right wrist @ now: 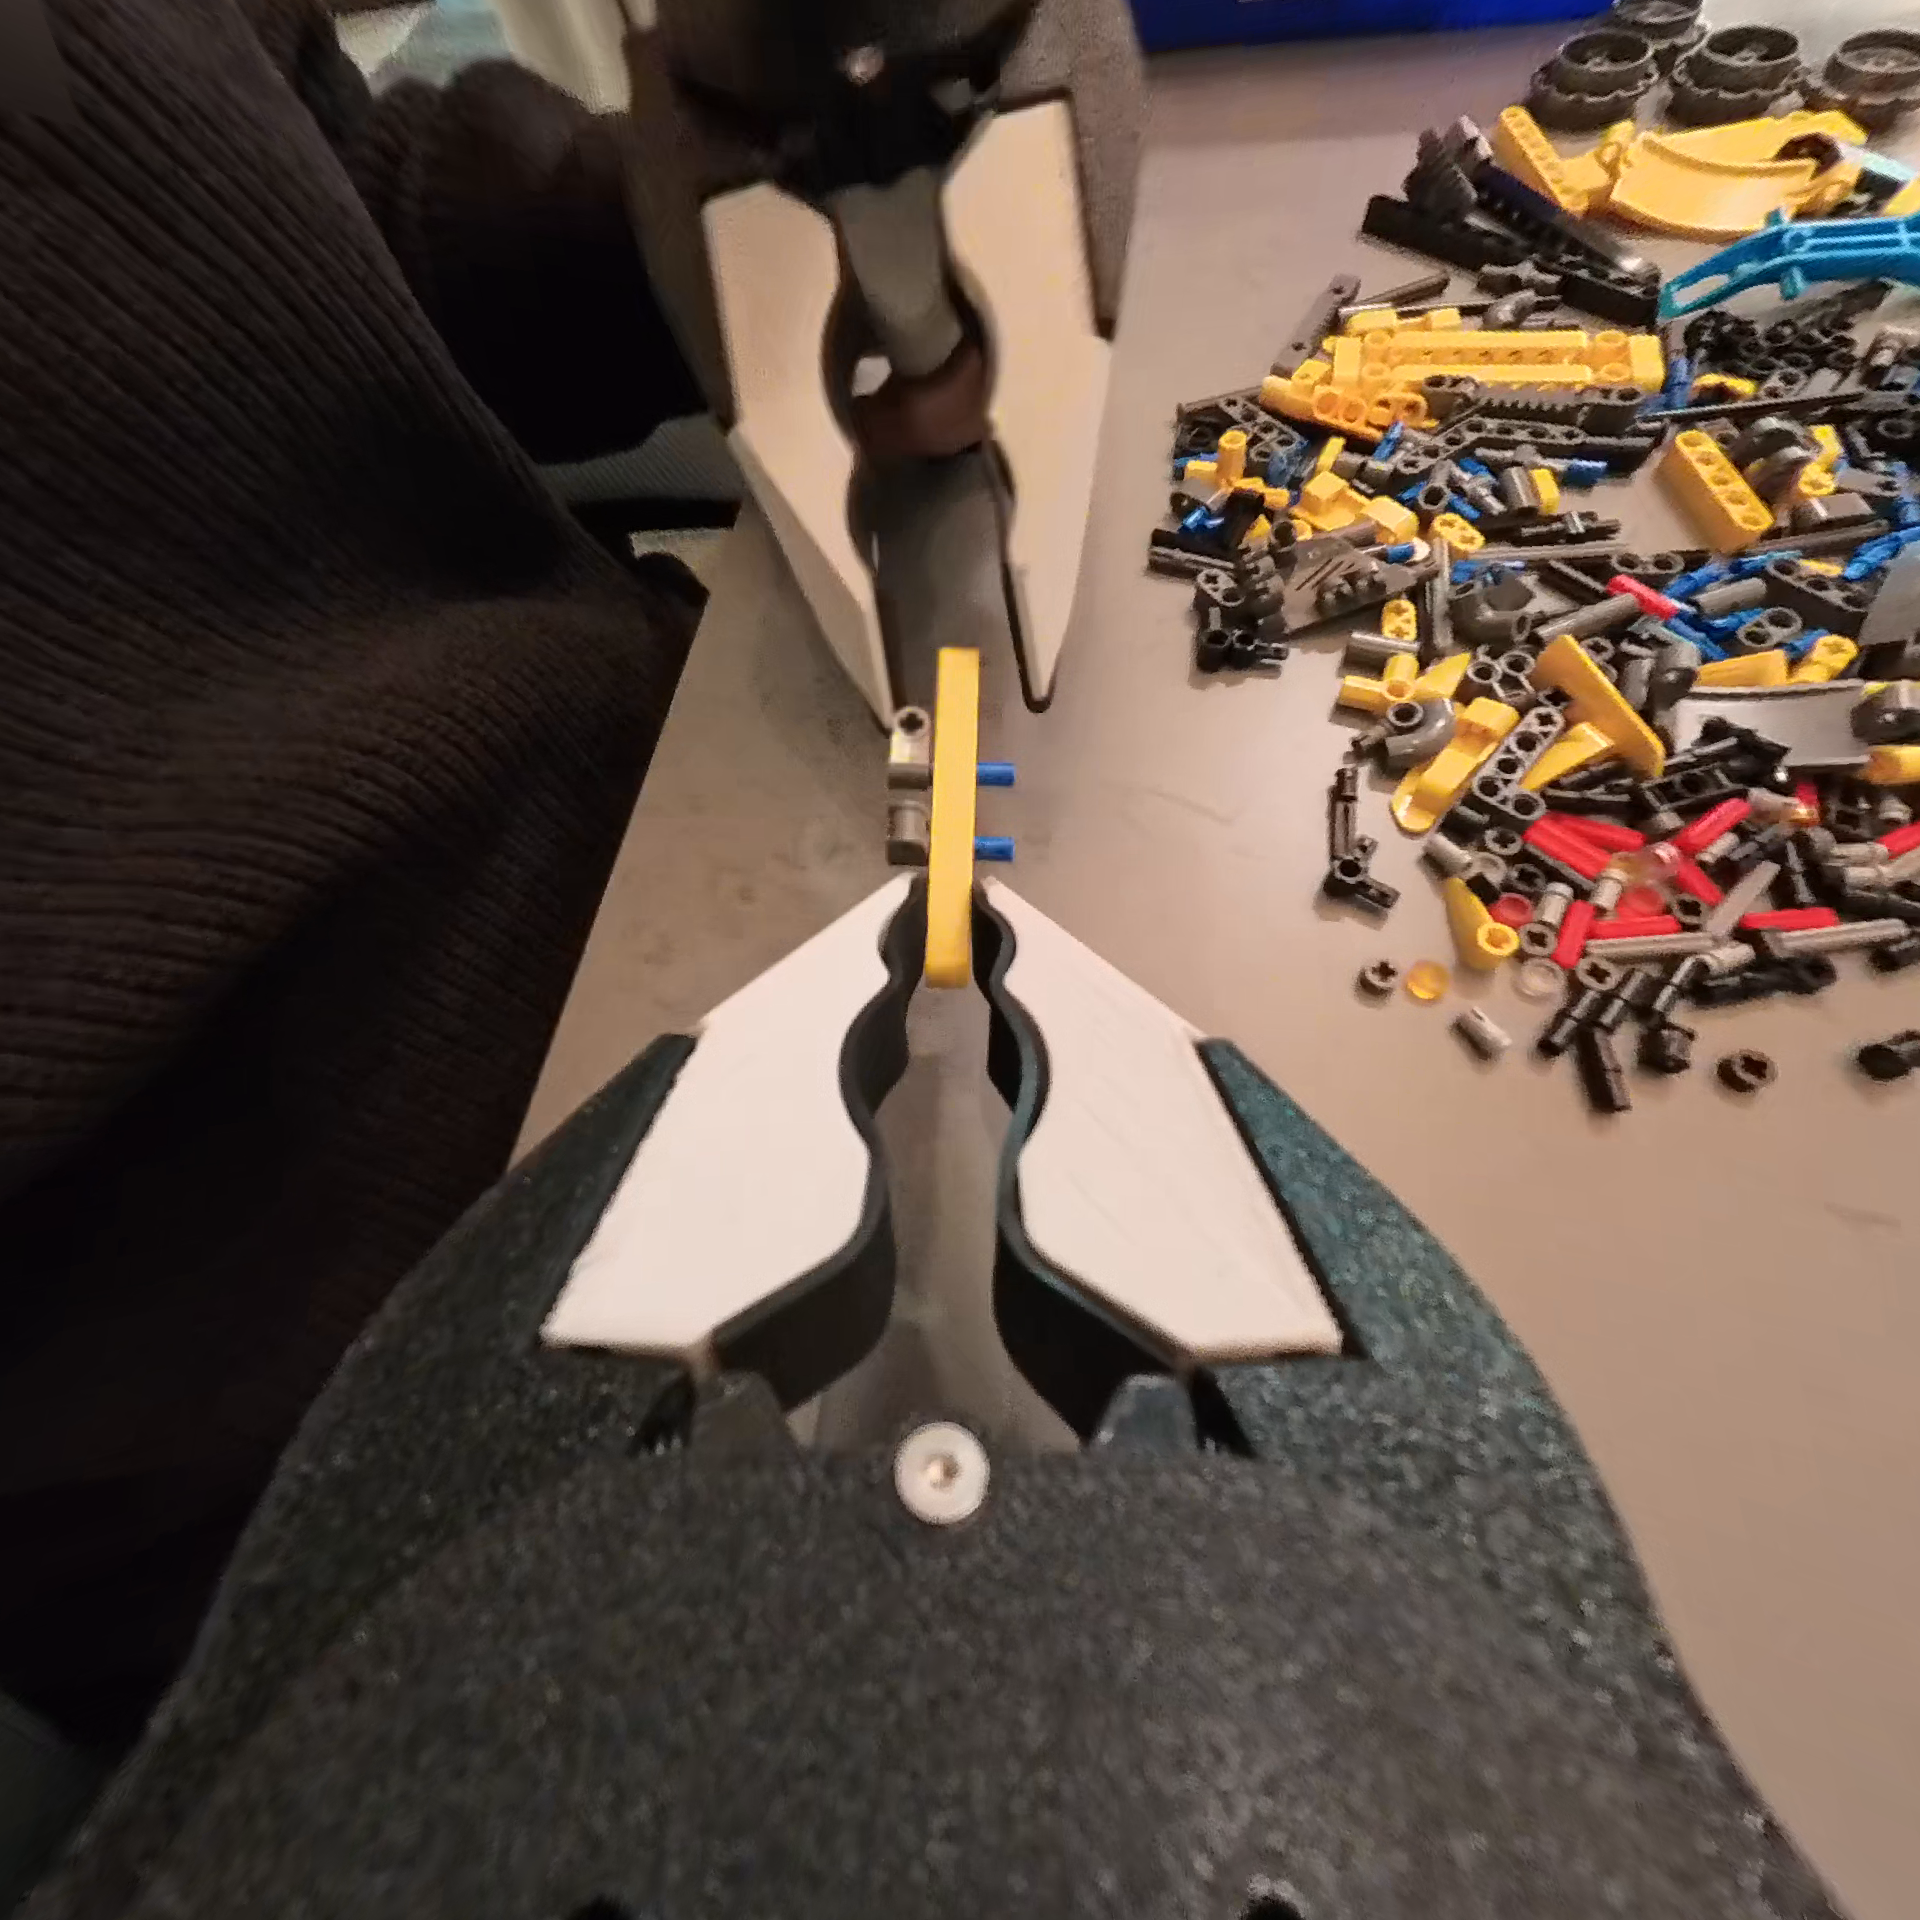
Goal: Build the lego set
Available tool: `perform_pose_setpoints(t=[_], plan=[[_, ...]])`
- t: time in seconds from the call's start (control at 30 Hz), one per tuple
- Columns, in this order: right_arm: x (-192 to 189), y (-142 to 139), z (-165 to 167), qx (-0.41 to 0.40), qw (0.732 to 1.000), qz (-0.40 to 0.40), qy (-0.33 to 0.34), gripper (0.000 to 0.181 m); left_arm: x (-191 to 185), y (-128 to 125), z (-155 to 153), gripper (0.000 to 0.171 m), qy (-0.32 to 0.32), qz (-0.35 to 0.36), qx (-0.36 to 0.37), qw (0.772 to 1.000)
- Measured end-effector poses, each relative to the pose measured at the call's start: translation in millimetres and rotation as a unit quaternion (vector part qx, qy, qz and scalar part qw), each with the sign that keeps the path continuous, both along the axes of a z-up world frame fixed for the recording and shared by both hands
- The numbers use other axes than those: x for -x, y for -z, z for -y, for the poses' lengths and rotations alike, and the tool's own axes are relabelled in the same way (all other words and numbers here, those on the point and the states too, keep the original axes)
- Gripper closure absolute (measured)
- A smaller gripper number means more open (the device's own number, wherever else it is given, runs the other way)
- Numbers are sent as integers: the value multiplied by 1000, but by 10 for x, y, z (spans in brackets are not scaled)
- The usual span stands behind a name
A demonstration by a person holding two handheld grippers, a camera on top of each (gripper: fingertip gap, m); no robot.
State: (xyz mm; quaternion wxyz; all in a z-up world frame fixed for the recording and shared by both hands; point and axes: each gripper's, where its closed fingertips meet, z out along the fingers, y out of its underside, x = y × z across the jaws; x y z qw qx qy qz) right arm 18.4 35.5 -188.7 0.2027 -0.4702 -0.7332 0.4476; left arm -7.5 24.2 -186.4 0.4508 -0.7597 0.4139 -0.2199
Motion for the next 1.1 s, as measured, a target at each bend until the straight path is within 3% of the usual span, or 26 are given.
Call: perform_pose_setpoints(t=[0.1, 0.33, 0.47, 0.6, 0.7, 0.83, 0.9, 0.93, 1.0, 1.1], plan=[[-3, -51, -19, 47, 999, 1, 3, 174, -31, -89, -6, 144, -3, -14, -70, 997], [-41, -542, 201, 240, 967, -61, -63, 174, -197, -450, 100, 117, 33, 100, -79, 991], [-93, -880, 391, 374, 914, -83, -134, 174, -283, -921, 230, 130, 72, 191, -117, 972], [-151, -1124, 494, 455, 864, -97, -194, 174, -365, -1129, 354, 146, 118, 237, -123, 957], [-128, -1111, 530, 479, 851, -77, -202, 174, -378, -1287, 417, 158, 131, 271, -139, 943], [-125, -1129, 526, 514, 830, -65, -208, 174, -386, -1308, 433, 166, 130, 264, -151, 944], [-70, -1102, 496, 520, 830, -60, -191, 172, -353, -1298, 392, 169, 115, 261, -151, 946], [-4, -1073, 443, 515, 839, -65, -163, 162, -319, -1291, 354, 169, 101, 257, -154, 949], [182, -933, 260, 464, 880, -79, -67, 136, -230, -1253, 255, 169, 65, 237, -159, 956], [285, -904, 16, 338, 930, -137, 49, 136, -93, -1149, 140, 168, 21, 190, -167, 967]])
